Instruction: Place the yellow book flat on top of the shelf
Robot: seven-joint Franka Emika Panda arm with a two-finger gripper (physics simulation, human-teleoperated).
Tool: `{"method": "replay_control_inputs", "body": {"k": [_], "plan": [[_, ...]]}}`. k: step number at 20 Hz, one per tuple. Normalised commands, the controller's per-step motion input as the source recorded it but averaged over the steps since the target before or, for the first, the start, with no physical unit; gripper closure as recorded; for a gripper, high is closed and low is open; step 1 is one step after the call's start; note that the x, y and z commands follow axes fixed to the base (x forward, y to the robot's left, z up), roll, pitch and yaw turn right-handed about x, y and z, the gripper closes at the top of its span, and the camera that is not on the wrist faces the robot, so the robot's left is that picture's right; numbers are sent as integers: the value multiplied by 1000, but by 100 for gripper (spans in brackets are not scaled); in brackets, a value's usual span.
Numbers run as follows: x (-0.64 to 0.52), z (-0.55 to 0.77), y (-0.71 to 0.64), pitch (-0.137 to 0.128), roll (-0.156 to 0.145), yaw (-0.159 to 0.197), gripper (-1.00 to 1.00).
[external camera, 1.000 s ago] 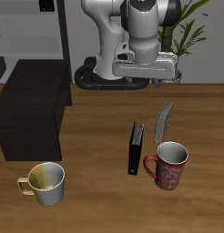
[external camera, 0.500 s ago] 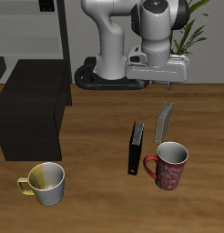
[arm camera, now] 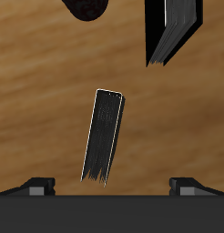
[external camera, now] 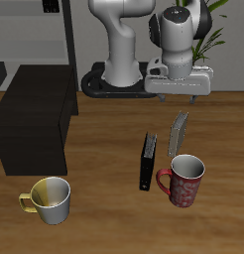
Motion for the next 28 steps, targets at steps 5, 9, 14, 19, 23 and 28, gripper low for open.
{"method": "replay_control_inputs", "body": {"k": [5,9,14,19,23,28], "plan": [[79,-109,85,-19,39,0,-100],[99,-132,43,-15,-6,-8,-100],[18,-37,2,-34,-3,2,-100],[60,-68,-29,-10,-1,-8,-100],[43,-173,-17,-13,-3,7,-100],[118,-185,-16,19,-15,0,-100]]}}
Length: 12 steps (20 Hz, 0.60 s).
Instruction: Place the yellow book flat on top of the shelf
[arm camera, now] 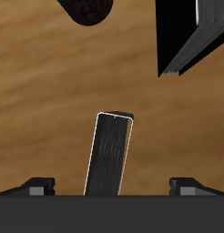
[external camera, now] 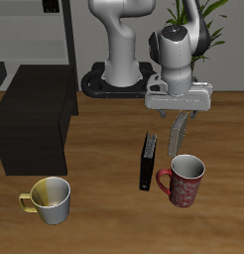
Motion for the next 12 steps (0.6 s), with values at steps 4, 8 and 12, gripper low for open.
{"method": "replay_control_inputs", "body": {"k": [4,8,12], "plan": [[35,-159,13,13,4,5,-100],[25,-209,14,19,6,11,-100],[66,-300,-36,45,-15,6,-100]]}}
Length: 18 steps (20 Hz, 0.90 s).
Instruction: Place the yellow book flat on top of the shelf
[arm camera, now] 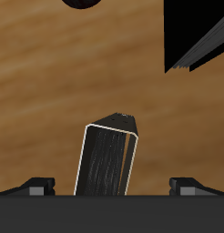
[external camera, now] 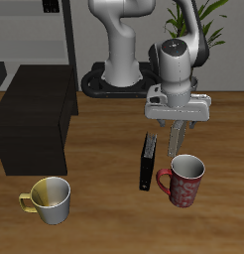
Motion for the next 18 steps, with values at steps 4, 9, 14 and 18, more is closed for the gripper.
{"method": "replay_control_inputs", "body": {"k": [4,9,14,18], "plan": [[61,-202,-54,42,-12,3,-100],[15,-280,20,69,30,7,100],[-24,-3,-36,6,1,-1,100],[17,140,-82,-18,-2,6,100]]}}
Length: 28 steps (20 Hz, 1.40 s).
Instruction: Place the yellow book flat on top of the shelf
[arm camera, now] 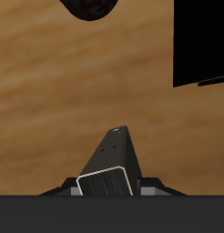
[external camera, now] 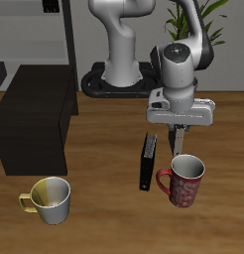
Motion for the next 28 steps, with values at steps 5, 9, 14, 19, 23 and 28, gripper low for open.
{"method": "replay_control_inputs", "body": {"k": [5,9,14,19,23,28], "plan": [[-94,290,-115,-37,1,23,100],[-53,410,-221,-45,-11,16,100],[-100,696,-485,-55,-38,44,100],[-142,603,-401,-56,-42,52,100],[-112,319,-225,-51,-26,76,100],[-126,464,-378,-44,-64,80,100]]}}
